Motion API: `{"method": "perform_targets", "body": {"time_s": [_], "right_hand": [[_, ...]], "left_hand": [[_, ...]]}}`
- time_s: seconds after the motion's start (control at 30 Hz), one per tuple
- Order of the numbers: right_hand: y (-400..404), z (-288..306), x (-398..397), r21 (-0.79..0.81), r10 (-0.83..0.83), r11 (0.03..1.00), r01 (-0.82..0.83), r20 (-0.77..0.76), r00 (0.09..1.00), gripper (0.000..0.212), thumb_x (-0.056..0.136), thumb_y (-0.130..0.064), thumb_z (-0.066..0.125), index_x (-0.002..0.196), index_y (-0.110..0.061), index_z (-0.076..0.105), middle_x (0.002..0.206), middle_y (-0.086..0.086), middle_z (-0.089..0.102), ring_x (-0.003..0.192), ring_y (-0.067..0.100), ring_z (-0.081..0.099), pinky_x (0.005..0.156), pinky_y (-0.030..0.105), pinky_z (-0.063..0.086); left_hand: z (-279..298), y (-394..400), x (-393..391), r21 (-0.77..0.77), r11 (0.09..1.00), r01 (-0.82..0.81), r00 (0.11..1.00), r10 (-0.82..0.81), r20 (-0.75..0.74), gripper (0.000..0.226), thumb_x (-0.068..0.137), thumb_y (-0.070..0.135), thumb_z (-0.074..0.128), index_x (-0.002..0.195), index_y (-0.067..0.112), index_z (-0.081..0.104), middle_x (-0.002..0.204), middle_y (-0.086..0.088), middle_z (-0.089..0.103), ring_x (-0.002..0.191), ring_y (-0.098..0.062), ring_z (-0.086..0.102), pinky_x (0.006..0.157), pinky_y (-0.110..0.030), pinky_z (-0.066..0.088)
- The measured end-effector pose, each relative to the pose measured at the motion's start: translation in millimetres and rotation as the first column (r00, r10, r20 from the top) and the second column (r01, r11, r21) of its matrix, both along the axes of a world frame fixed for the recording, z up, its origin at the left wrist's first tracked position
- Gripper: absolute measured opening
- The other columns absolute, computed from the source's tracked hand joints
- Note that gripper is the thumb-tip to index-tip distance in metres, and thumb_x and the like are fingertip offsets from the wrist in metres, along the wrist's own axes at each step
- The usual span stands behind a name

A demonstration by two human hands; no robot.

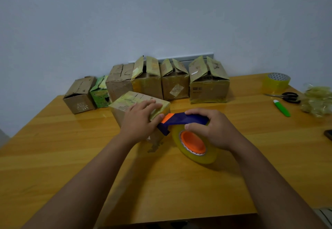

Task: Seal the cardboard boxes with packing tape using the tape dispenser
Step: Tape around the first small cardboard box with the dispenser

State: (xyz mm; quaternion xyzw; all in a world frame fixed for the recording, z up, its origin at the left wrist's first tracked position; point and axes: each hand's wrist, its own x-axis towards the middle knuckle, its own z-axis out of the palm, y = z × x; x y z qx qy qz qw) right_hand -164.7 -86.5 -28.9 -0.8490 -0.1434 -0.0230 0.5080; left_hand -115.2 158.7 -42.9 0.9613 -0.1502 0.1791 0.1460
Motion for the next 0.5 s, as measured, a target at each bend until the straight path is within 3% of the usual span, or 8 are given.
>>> {"method": "perform_targets", "body": {"time_s": [0.27,0.4,0.5], "right_hand": [[3.7,12.1,1.0,-0.026,-0.028,0.999,0.028,-0.01,1.0,0.035,0.081,-0.038,0.074,0.115,-0.033,0.067,0.105,-0.01,0.065,0.092,0.008,0.061,0.069,0.021,0.045],[14.3,8.8,-4.2,-0.19,-0.021,0.982,0.01,-0.055,0.998,0.041,0.082,-0.046,0.07,0.121,-0.034,0.065,0.111,-0.01,0.06,0.094,0.006,0.056,0.068,0.021,0.043],[16.6,4.9,-11.6,-0.146,-0.067,0.987,0.063,-0.02,0.998,0.039,0.083,-0.043,0.071,0.121,-0.033,0.065,0.109,-0.011,0.06,0.091,0.004,0.056,0.065,0.017,0.041]], "left_hand": [[4.4,-2.7,-1.5,-0.024,1.0,-0.014,0.999,0.013,-0.033,0.042,0.096,0.053,0.047,0.135,0.039,0.051,0.147,0.012,0.044,0.135,-0.011,0.037,0.113,-0.041,0.021],[3.7,-0.4,-3.2,0.015,1.0,-0.006,1.0,0.006,-0.014,0.043,0.095,0.053,0.048,0.136,0.04,0.049,0.148,0.012,0.043,0.135,-0.012,0.037,0.113,-0.04,0.021],[7.7,-0.5,-5.4,0.021,1.0,-0.003,0.999,0.004,-0.041,0.047,0.094,0.054,0.049,0.138,0.04,0.046,0.15,0.012,0.04,0.137,-0.011,0.035,0.114,-0.04,0.02]]}}
